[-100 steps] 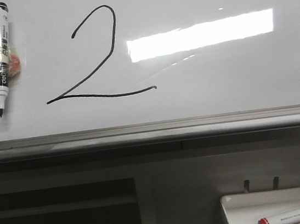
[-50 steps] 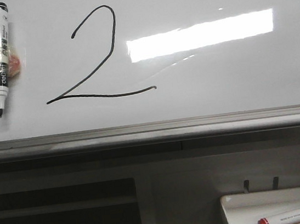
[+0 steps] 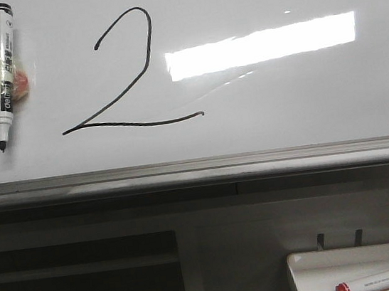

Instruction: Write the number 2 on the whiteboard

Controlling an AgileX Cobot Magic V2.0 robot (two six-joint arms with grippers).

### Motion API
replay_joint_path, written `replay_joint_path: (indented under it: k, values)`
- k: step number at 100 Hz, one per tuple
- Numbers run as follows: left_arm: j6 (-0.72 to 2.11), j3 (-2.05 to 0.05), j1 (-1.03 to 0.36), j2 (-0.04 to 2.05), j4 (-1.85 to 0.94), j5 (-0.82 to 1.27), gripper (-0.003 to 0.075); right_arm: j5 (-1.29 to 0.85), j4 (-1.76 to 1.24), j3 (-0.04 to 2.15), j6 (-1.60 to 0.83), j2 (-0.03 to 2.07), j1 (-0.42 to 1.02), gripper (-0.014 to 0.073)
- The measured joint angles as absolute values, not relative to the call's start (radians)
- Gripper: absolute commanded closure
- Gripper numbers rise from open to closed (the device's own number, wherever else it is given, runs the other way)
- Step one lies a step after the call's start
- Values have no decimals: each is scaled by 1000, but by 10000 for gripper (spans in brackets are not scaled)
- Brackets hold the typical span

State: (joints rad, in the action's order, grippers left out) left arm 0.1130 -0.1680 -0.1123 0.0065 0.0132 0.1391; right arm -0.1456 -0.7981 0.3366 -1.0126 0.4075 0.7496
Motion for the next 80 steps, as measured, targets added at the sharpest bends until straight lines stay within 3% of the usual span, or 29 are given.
replay_joint_path:
  k: [21, 54, 80]
  values:
    - [119, 0, -35, -5, -30, 145, 741, -146, -798, 337, -1013, 406, 750, 664]
    - [119, 1, -33, -5, 17, 324, 741, -147, -798, 336, -1013, 406, 749, 664]
    - [119, 1, -33, -5, 33, 333, 741, -148, -798, 336, -1013, 406, 749, 664]
